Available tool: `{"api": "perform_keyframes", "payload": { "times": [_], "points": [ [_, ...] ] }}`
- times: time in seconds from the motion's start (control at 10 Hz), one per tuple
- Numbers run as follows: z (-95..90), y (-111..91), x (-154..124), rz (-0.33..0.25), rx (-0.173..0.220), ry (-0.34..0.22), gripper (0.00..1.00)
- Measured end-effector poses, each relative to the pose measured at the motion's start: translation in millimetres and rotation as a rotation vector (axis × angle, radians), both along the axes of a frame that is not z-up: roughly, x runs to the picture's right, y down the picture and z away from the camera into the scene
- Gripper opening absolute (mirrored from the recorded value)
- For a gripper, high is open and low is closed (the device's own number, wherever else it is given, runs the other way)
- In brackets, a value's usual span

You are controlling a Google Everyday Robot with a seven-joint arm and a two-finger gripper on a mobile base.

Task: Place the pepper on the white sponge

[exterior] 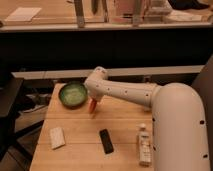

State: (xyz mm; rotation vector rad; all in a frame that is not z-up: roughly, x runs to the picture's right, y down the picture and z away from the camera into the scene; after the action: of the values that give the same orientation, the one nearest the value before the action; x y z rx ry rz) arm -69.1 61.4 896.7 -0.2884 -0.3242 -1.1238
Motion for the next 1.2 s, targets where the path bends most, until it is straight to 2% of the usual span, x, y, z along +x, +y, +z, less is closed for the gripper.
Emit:
{"api": "perform_keyframes", "payload": {
  "times": [0.5,1.2],
  "points": [
    [-8.6,13,-40,-0.090,0.030,-0.025,0.04],
    [-27.7,31,-72,-0.177,0.076,-0.060,0.04]
  ]
}}
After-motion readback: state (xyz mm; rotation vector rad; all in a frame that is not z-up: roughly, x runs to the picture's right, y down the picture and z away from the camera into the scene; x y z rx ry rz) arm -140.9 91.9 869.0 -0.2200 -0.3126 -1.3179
